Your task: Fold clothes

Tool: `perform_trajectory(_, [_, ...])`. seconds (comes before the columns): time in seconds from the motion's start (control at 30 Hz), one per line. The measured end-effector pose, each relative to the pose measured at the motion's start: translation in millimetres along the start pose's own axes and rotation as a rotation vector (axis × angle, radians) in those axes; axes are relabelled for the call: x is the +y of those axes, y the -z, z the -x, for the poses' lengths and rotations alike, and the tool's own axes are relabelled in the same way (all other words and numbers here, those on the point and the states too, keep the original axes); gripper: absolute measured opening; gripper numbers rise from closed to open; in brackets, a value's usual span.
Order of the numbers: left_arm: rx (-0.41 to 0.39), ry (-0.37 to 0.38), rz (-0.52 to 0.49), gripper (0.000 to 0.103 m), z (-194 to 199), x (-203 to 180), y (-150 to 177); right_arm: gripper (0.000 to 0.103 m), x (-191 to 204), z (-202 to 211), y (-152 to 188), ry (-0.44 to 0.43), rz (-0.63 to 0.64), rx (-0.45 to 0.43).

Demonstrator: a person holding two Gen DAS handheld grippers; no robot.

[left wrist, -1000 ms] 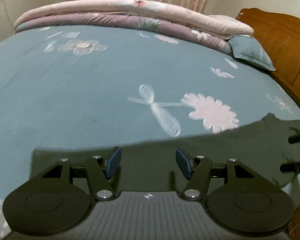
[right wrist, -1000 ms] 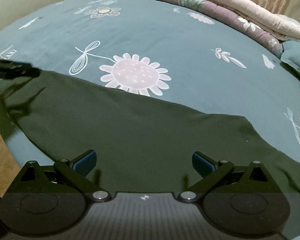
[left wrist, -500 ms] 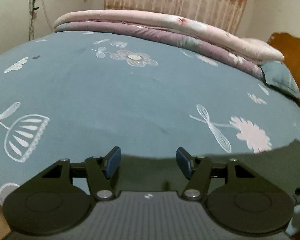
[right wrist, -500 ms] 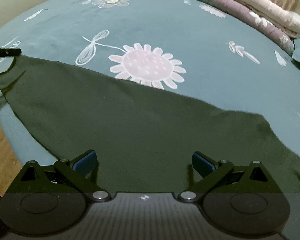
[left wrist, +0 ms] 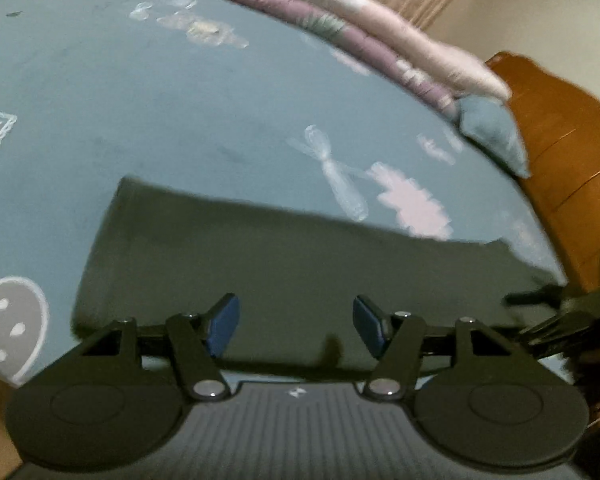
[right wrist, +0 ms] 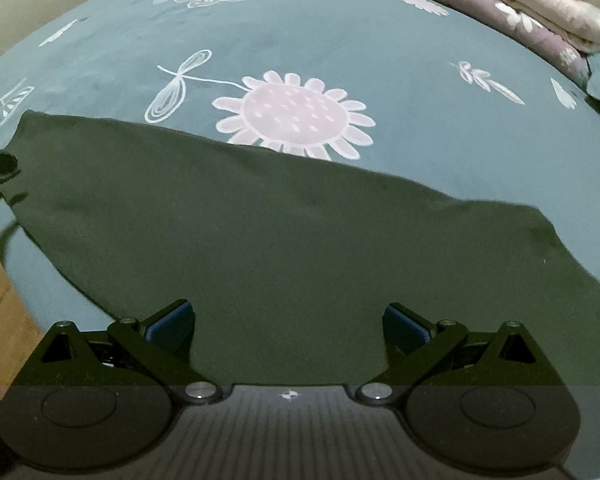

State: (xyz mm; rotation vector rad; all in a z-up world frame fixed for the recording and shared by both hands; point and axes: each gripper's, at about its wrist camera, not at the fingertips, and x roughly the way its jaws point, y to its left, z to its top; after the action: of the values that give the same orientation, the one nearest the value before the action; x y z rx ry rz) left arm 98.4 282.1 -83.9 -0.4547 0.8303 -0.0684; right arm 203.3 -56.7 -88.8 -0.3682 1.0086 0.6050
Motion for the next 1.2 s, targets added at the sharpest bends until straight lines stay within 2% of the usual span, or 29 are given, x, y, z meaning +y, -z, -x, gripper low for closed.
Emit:
perform_trajectory(0.07, [-0.014, -0.043, 0.021, 0.063, 4, 9, -3, 0.103, 1, 0, -1, 0.001, 0.013, -0.001])
perform_trajectory(0.17, [-0.068, -0.141, -0.007, 0.062, 13, 8, -14, 0.103, -2, 0, 0, 0.004, 0.003, 0.001])
perform_trajectory(0.33, [-0.104, -0.072, -0.048, 0.065, 1, 6, -34, 0.103, -6, -3, 2, 0.007, -0.027, 0.007])
perform_trajectory(0.43, [-0.077, -0.108, -0.072, 0.065, -21, 7, -36, 0.103, -4, -4, 3, 0.01, -0.028, 0.009])
perform_trajectory(0.5, [-0.093, -0.147, -0.079, 0.065, -31, 12, -36, 0.103, -4, -4, 3, 0.013, -0.032, 0.014])
perform_trajectory(0.53, [-0.113, -0.142, -0.084, 0.068, -30, 15, -36, 0.103, -4, -4, 4, 0.015, -0.034, 0.017])
perform_trajectory(0.6, [-0.13, -0.161, -0.101, 0.067, -32, 17, -40, 0.103, -5, -5, 5, 0.017, -0.041, 0.023])
perform_trajectory(0.77, [-0.116, -0.184, -0.123, 0.068, -26, 15, -45, 0.103, -5, -8, 6, 0.022, -0.048, 0.034])
perform_trajectory(0.87, [-0.133, -0.191, -0.12, 0.067, -11, 9, -44, 0.103, -5, -10, 6, 0.022, -0.057, 0.038])
perform_trajectory(1.0, [-0.084, -0.13, -0.137, 0.069, -10, 0, -34, 0.103, -5, -12, 6, 0.022, -0.07, 0.035])
perform_trajectory(1.07, [-0.025, -0.182, -0.138, 0.068, -21, 0, -29, 0.103, -5, -12, 6, 0.021, -0.075, 0.029])
perform_trajectory(1.13, [-0.02, -0.217, -0.151, 0.066, -20, -6, -30, 0.103, -6, -10, 6, 0.021, -0.08, 0.02])
perform_trajectory(1.2, [-0.041, -0.196, -0.147, 0.067, -14, -15, -39, 0.103, -9, -3, 7, 0.026, -0.093, 0.001])
